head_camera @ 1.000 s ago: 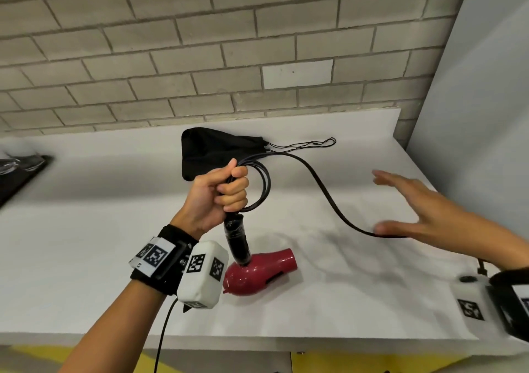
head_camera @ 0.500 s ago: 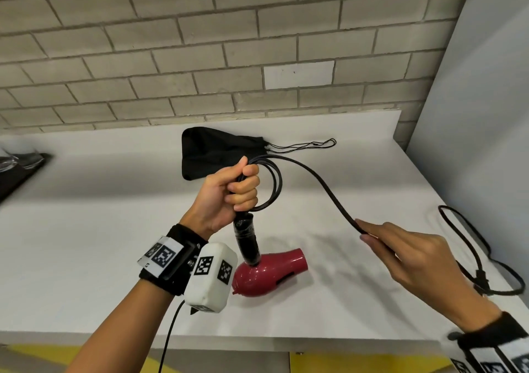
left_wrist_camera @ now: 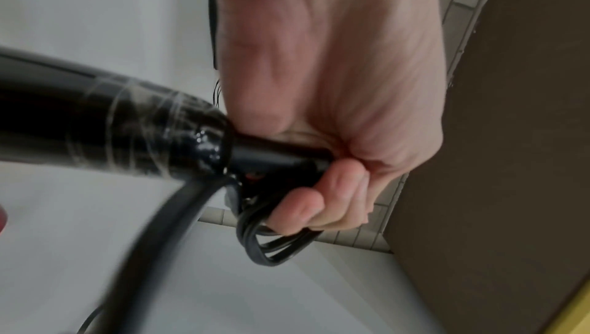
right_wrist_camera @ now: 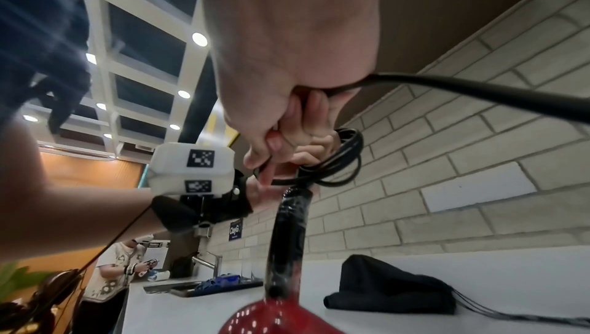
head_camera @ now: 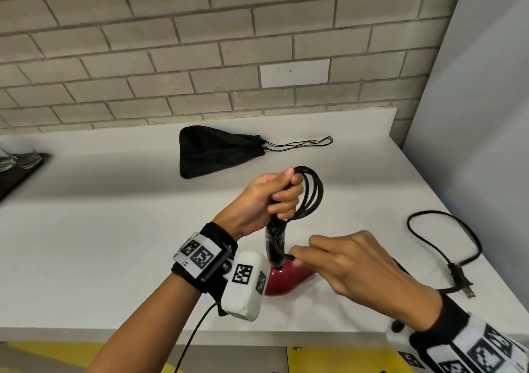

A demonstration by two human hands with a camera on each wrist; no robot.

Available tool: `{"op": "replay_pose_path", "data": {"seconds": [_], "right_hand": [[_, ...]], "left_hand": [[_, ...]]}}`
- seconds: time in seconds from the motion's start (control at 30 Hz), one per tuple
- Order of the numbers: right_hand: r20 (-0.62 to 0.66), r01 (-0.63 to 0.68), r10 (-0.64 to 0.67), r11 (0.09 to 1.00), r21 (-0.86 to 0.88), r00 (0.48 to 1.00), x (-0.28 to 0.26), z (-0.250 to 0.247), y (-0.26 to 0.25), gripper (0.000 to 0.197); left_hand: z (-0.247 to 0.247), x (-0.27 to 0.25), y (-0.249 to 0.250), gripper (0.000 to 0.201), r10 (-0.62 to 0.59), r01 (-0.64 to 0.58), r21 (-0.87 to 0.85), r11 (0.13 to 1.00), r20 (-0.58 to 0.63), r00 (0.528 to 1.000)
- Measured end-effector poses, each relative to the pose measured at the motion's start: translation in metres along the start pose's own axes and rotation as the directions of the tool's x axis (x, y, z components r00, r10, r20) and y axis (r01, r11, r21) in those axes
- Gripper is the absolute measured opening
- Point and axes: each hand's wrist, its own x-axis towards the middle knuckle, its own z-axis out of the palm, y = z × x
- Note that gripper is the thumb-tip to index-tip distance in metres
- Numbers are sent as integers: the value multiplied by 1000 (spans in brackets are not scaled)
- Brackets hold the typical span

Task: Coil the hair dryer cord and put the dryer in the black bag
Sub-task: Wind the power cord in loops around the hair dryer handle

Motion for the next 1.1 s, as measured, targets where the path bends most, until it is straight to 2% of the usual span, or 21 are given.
{"op": "replay_pose_path", "data": {"seconds": [0.17, 0.27, 0.37, 0.43, 0.5, 0.63, 0.73, 0.8, 0.9, 1.0, 1.1], "right_hand": [[-79, 41, -46, 997, -66, 996, 18, -17, 2, 6], [-143, -9, 6, 1000, -19, 990, 33, -29, 9, 20], [-220, -63, 60, 998, -4, 974, 44, -33, 17, 8], [-289, -141, 152, 988, 58, 945, 49, -36, 26, 25], [-332, -163, 181, 983, 82, 926, 52, -36, 35, 34], [-304, -242, 275, 960, 144, 912, 53, -26, 52, 47], [-132, -333, 389, 889, 315, 912, 52, -15, 51, 56], [-34, -371, 442, 790, 488, 897, 50, -8, 42, 48], [-59, -356, 529, 646, 675, 847, 49, -5, 36, 39], [-139, -303, 538, 648, 698, 831, 53, -6, 32, 41], [-203, -250, 531, 658, 710, 822, 52, -5, 30, 37]], "left_hand": [[12, 0, -6, 27, -57, 61, 173, 983, -28, 998], [21, -3, -8, 34, -111, 114, 232, 966, -26, 993], [23, -2, -7, 30, -102, 103, 222, 970, -17, 995], [22, -1, -8, 38, -99, 98, 141, 985, -2, 995], [21, 0, -10, 46, -110, 112, 98, 989, -20, 994], [25, 2, -14, 52, -117, 126, 108, 986, -91, 989], [24, 4, -13, 53, -84, 99, 88, 991, -162, 983], [22, 6, -11, 54, -54, 64, 54, 996, -170, 984], [21, 7, -7, 51, -76, 72, -45, 996, -108, 991], [20, 6, -3, 53, -107, 103, -108, 989, -26, 994], [19, 7, -1, 47, -119, 122, -98, 988, 35, 992]]}}
